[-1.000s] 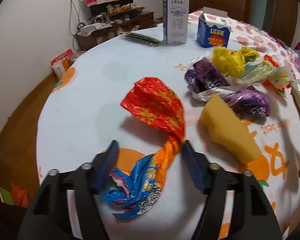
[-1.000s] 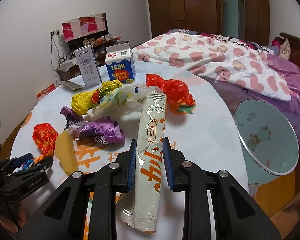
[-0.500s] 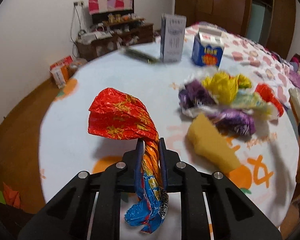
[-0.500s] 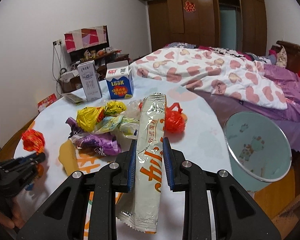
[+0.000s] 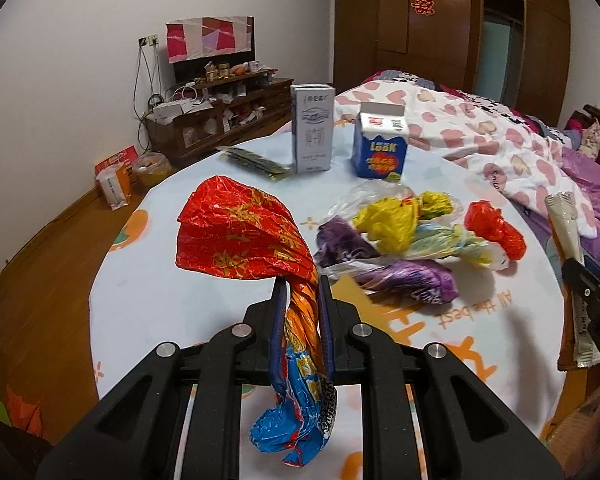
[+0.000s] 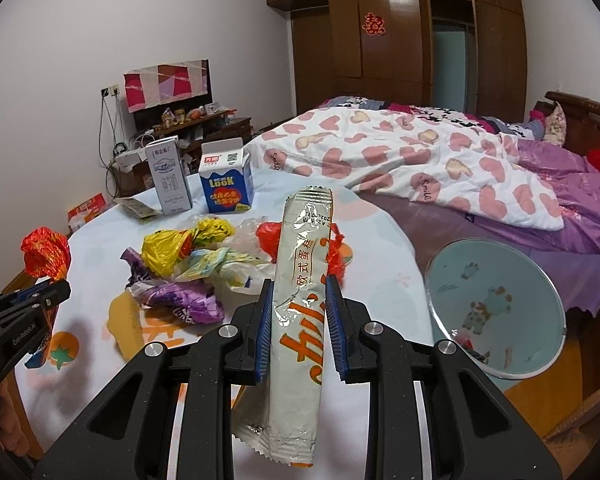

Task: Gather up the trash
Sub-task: 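Carry the white wrapper and orange-blue wrapper over the wastebasket with both grippers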

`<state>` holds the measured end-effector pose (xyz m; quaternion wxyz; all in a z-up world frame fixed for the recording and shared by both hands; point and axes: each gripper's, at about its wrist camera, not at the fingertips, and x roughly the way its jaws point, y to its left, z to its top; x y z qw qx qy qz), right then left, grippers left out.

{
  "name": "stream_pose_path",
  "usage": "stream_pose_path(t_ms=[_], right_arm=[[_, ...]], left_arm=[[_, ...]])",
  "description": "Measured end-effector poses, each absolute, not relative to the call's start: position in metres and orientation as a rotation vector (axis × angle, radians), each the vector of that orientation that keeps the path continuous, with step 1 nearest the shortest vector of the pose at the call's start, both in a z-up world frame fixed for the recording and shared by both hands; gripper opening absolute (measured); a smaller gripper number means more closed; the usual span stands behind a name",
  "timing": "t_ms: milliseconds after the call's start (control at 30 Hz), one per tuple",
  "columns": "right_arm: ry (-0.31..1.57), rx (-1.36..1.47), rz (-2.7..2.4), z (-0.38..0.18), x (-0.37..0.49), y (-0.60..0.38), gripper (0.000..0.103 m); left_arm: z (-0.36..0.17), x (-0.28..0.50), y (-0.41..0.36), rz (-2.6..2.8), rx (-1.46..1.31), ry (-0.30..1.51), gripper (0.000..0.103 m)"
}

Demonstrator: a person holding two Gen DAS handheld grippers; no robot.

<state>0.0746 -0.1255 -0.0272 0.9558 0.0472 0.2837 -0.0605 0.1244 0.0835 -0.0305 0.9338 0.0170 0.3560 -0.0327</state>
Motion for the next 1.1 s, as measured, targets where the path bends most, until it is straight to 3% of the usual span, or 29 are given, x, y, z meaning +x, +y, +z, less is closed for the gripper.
stream_pose_path(t_ms=[1100], right_arm=[[0.581, 0.171, -0.314, -0.029, 0.063, -0.252, 0.026]], left_arm=[[-0.017, 0.121, -0.073, -0.323, 0.157, 0.7, 0.016]])
